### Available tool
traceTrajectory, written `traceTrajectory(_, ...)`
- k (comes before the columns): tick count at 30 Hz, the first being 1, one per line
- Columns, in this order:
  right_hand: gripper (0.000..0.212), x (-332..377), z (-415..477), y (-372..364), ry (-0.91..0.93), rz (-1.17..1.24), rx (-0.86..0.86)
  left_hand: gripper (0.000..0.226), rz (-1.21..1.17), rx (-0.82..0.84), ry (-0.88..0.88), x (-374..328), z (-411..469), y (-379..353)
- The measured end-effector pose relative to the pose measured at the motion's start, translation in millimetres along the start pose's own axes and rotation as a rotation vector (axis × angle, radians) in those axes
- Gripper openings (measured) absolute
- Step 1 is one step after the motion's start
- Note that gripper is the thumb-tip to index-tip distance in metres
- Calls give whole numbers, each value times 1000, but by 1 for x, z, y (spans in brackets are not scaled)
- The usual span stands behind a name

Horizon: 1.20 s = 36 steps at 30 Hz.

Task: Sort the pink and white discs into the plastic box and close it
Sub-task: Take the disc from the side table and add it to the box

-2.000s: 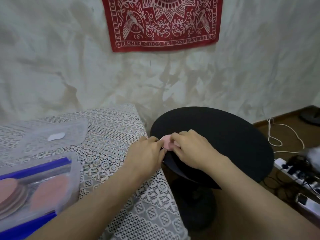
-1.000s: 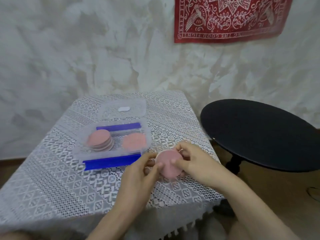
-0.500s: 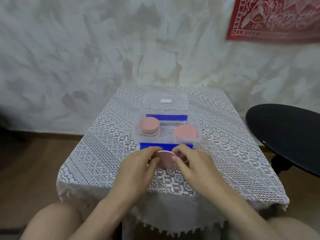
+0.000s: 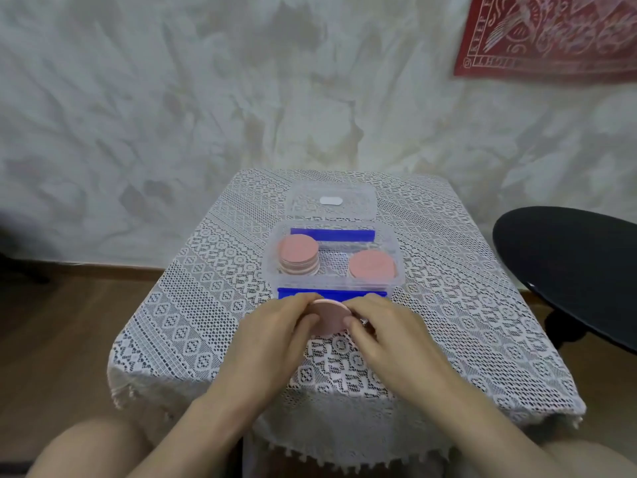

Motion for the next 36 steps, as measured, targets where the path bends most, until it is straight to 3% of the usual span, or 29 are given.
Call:
traceTrajectory(8,29,16,34,37,-8,111,-59,38,57,-9,67,6,30,43)
traceTrajectory(16,13,0,113,52,-60,277,-21,50,77,-43,152,57,77,62)
traceTrajectory(20,13,-9,142,44,-120,180,100,60,36,-2,218,79,76,46)
traceTrajectory(24,31,-2,153,36,-116,-134,238,62,14,16,224,83,76,41)
traceTrajectory(30,23,8,153,34,-44,-330,248,60,-15,30,218,87,76,40)
traceTrajectory(34,53,15,143,33,-44,-355,309,58,-25,33,220,86,75,41)
traceTrajectory(36,55,16,142,31,-38,-379,311,57,-27,38,216,85,74,42)
Point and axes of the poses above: each hand's wrist, its own z-axis towards the middle knuckle, its own y-axis out of the back of the hand, x = y × z, the point moved 6 cm from there along z, towards the middle knuckle, and after that the axes turned 14 degrees about x, right-handed, at the moved point
